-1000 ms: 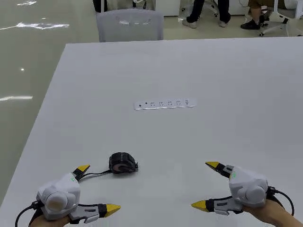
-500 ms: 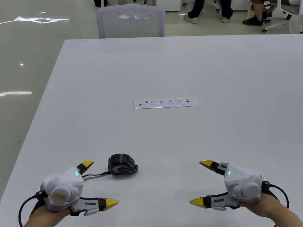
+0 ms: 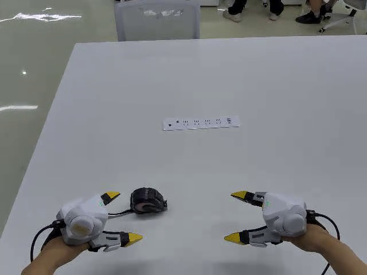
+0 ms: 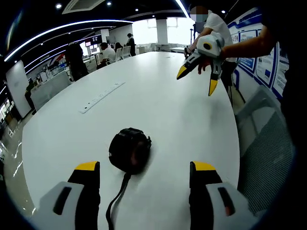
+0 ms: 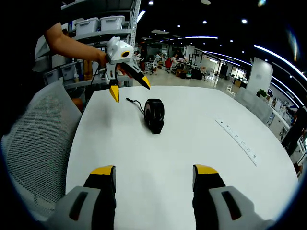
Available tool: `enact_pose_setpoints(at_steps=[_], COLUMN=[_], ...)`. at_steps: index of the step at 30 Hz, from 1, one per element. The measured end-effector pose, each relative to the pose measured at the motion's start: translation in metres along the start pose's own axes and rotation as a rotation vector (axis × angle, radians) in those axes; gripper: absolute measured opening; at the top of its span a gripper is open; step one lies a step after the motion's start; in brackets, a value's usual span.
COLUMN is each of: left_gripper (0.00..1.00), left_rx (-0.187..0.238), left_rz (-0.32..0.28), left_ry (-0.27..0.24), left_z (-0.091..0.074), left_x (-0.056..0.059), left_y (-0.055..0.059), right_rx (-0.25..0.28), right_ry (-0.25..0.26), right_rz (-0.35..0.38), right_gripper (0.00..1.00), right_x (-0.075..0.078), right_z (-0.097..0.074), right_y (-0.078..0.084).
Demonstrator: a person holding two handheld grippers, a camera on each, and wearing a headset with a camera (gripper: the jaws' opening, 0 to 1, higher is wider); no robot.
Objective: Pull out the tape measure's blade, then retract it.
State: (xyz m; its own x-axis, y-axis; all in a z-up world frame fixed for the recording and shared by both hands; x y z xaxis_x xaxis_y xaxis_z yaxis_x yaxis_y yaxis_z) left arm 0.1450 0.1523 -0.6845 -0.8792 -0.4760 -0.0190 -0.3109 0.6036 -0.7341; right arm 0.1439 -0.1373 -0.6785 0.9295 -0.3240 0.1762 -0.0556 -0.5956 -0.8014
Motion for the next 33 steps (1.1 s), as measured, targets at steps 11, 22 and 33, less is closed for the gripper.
enact_pose_setpoints(at_steps=[11, 22, 33], left_gripper=[0.66, 0.58, 0.52], left_rx=[-0.066, -0.128, -0.18], left_rz=[0.062, 0.115, 0.152], left_ry=[0.046, 0.101, 0.149], left_z=[0.021, 0.043, 0.056], left_x=[-0.024, -0.04, -0.048], left_y=[0.007, 0.006, 0.003], right_rx=[-0.006, -0.006, -0.008], right_ry=[-0.038, -0.064, -0.099], right_rz=[-0.039, -0.051, -0.072], right_gripper=[0.61, 0.55, 0.52], right_x=[0.01, 0.019, 0.025], right_z=[0.023, 0.048, 0.073], right_y=[0.001, -0.003, -0.008])
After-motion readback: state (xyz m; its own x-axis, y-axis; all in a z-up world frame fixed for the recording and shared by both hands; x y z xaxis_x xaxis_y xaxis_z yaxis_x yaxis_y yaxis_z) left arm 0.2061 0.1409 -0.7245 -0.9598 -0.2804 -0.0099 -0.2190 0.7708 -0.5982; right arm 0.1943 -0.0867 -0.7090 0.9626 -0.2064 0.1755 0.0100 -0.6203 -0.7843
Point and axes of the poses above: the centre of the closed fingertips' face, and the gripper's own axes: z roughly forward along the fingers, x roughly to its right, y roughly out of its underside, the point moved 5 cm from there along -z, roughly backward along the fingers, and after that the axes turned 6 degrees about y, right-handed, at the moved point
